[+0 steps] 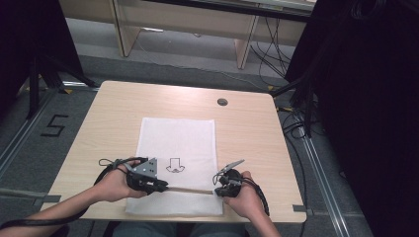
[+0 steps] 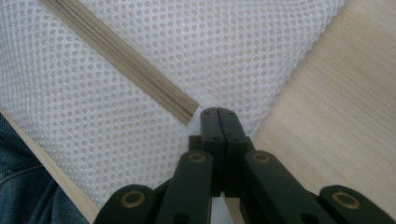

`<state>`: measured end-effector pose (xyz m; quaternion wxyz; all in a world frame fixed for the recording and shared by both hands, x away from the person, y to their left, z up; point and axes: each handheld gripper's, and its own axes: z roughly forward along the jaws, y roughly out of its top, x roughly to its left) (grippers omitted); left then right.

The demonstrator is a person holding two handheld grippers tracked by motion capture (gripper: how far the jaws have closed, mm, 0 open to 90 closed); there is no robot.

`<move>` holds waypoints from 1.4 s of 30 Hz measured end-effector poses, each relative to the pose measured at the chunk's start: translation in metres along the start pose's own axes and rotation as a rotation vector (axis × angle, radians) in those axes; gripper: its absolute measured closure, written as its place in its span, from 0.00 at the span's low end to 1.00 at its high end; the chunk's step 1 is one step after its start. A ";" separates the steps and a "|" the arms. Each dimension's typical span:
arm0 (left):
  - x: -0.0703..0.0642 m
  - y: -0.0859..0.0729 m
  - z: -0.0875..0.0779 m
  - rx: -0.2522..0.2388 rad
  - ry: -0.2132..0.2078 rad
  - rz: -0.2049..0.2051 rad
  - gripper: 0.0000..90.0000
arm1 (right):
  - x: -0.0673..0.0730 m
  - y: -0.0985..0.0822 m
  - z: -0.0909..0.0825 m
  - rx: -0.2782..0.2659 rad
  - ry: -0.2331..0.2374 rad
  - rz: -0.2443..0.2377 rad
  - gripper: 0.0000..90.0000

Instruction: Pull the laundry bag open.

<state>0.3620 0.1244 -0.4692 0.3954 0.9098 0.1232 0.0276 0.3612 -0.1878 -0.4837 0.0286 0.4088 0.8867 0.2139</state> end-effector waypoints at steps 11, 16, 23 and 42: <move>-0.001 -0.003 -0.003 -0.006 0.000 -0.017 0.91 | 0.000 0.000 0.000 -0.001 0.001 0.001 1.00; -0.001 -0.005 -0.002 -0.007 -0.002 -0.024 0.91 | -0.002 0.001 0.001 -0.004 0.013 -0.021 1.00; 0.000 -0.006 -0.001 -0.012 -0.001 -0.024 0.91 | 0.001 0.000 -0.001 0.014 -0.002 0.011 1.00; 0.001 -0.008 -0.002 -0.022 -0.001 -0.034 0.91 | 0.000 0.001 0.000 -0.004 0.005 -0.020 1.00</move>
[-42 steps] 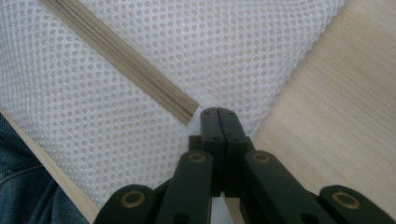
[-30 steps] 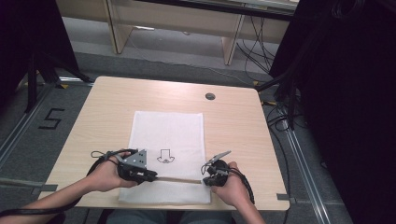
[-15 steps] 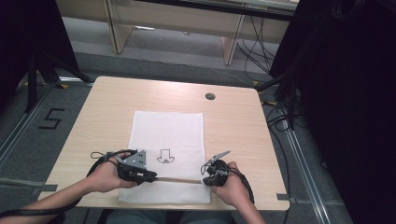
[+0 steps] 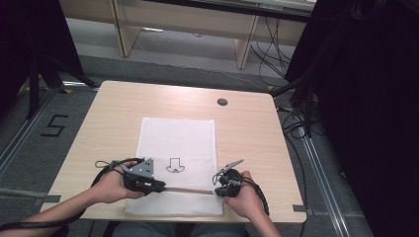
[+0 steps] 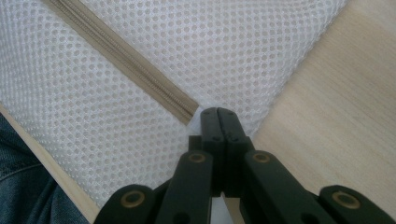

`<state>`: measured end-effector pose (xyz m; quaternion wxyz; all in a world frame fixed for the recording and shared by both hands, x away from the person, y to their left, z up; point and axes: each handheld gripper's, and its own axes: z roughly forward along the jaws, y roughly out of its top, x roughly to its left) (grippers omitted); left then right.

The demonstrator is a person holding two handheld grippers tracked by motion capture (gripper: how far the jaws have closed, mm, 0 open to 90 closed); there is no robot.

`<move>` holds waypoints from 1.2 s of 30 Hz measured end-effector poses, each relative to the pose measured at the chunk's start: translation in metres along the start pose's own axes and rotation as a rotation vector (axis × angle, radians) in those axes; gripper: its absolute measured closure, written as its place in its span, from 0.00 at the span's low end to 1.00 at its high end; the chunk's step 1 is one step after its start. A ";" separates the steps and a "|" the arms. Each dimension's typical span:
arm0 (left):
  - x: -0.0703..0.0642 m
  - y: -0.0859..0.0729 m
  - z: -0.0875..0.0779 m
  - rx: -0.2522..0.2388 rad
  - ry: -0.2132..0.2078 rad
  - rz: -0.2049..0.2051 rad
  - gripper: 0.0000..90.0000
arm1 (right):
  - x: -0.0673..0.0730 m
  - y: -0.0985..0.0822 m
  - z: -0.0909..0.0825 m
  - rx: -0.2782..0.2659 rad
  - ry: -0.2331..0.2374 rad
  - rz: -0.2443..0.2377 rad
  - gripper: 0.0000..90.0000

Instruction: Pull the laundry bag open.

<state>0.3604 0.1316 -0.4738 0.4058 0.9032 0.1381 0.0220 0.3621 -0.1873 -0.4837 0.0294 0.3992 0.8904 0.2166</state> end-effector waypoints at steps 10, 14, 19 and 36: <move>0.002 -0.002 -0.002 0.013 0.008 0.010 0.91 | 0.001 0.000 0.000 0.001 0.002 0.001 1.00; 0.003 -0.006 -0.007 0.007 0.019 -0.001 0.91 | 0.001 0.000 0.000 0.002 0.000 0.002 1.00; 0.003 -0.009 -0.009 -0.001 0.015 0.000 0.91 | 0.000 0.000 -0.001 0.011 0.000 0.017 1.00; 0.003 -0.028 -0.029 -0.018 0.053 -0.056 0.91 | 0.000 -0.001 0.000 0.000 -0.004 -0.019 1.00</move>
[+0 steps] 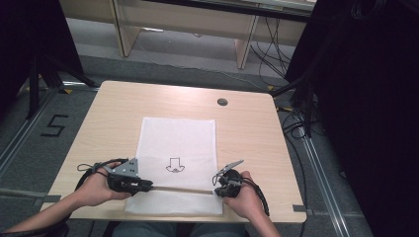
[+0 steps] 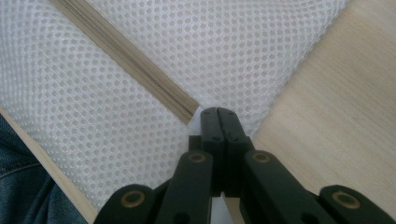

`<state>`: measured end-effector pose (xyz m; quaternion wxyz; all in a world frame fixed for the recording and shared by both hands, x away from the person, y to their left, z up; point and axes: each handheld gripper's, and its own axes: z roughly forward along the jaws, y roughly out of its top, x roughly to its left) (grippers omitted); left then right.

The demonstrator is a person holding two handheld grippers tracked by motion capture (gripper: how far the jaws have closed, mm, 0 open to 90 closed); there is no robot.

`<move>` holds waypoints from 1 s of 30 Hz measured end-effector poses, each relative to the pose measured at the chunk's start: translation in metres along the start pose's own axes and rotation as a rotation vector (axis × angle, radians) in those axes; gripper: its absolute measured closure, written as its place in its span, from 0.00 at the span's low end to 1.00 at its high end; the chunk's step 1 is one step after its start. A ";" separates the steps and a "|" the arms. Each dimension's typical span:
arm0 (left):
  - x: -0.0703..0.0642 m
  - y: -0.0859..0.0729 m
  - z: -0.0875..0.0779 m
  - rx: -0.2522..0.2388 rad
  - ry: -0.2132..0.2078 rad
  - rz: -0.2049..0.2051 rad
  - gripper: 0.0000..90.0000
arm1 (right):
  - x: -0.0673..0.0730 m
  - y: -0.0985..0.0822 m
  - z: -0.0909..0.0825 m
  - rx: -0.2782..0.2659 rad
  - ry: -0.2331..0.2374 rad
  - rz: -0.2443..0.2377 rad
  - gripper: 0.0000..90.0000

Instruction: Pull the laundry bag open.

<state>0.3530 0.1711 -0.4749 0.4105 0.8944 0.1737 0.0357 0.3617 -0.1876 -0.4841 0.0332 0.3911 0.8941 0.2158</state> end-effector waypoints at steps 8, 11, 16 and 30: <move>0.000 -0.013 -0.017 -0.008 0.024 -0.037 0.91 | 0.003 0.000 0.000 -0.002 -0.015 -0.005 1.00; 0.001 -0.019 -0.026 -0.001 0.043 -0.045 0.91 | 0.004 0.000 -0.001 0.012 -0.023 0.016 1.00; 0.003 -0.032 -0.038 0.031 0.065 -0.051 0.91 | 0.006 0.000 0.000 0.009 -0.013 0.026 1.00; 0.007 -0.058 -0.052 0.042 0.089 -0.085 0.91 | 0.004 0.000 0.000 0.007 -0.025 0.007 1.00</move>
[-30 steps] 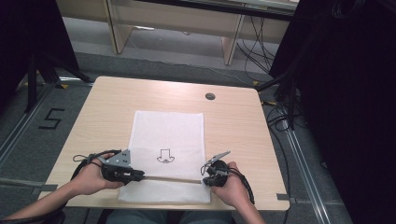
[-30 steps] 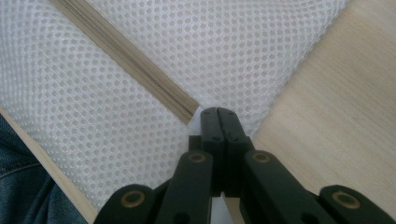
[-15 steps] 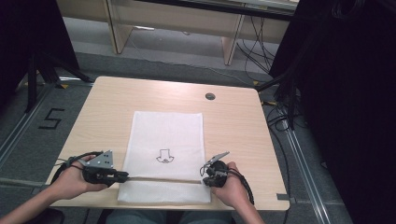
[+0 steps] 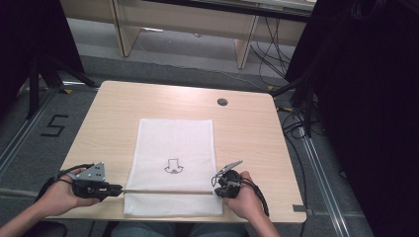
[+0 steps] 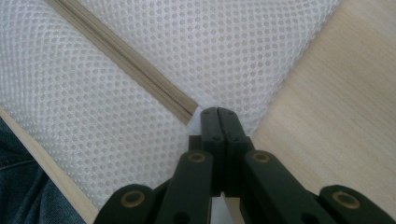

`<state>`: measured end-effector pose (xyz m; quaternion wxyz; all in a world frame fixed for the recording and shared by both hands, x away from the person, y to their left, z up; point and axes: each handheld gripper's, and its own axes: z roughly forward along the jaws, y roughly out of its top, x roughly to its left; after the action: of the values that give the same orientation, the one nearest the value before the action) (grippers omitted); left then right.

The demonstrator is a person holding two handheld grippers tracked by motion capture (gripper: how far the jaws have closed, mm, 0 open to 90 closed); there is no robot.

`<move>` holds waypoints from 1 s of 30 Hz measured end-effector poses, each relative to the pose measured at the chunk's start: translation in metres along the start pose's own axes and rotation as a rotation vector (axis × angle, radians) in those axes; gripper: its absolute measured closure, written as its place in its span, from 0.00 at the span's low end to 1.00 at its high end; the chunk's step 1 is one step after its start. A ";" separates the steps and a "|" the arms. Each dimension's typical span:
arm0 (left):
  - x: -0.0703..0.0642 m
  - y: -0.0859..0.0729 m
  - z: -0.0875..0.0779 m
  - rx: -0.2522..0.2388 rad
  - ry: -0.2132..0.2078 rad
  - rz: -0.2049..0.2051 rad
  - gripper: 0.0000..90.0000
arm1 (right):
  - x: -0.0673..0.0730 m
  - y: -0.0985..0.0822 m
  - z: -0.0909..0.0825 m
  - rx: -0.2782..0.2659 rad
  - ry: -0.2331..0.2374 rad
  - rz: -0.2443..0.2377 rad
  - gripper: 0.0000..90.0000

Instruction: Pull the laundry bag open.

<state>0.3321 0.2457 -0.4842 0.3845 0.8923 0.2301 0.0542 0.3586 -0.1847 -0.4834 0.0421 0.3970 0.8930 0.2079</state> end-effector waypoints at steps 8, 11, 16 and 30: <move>0.003 0.006 0.007 0.010 0.062 0.036 0.90 | 0.001 -0.001 0.000 -0.009 -0.010 -0.019 1.00; 0.006 0.010 0.006 -0.069 0.079 0.000 0.82 | 0.001 -0.003 0.000 -0.024 -0.016 -0.028 1.00; 0.010 0.029 0.003 -0.229 0.076 -0.099 0.56 | -0.003 -0.005 -0.001 -0.043 0.022 0.007 0.98; -0.001 0.067 0.053 -0.197 0.063 -0.073 0.40 | 0.002 -0.007 -0.002 -0.048 0.047 -0.039 0.77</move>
<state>0.3707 0.1701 -0.4734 0.4647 0.8391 0.2679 0.0903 0.3522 -0.1882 -0.4838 0.0347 0.3734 0.8961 0.2374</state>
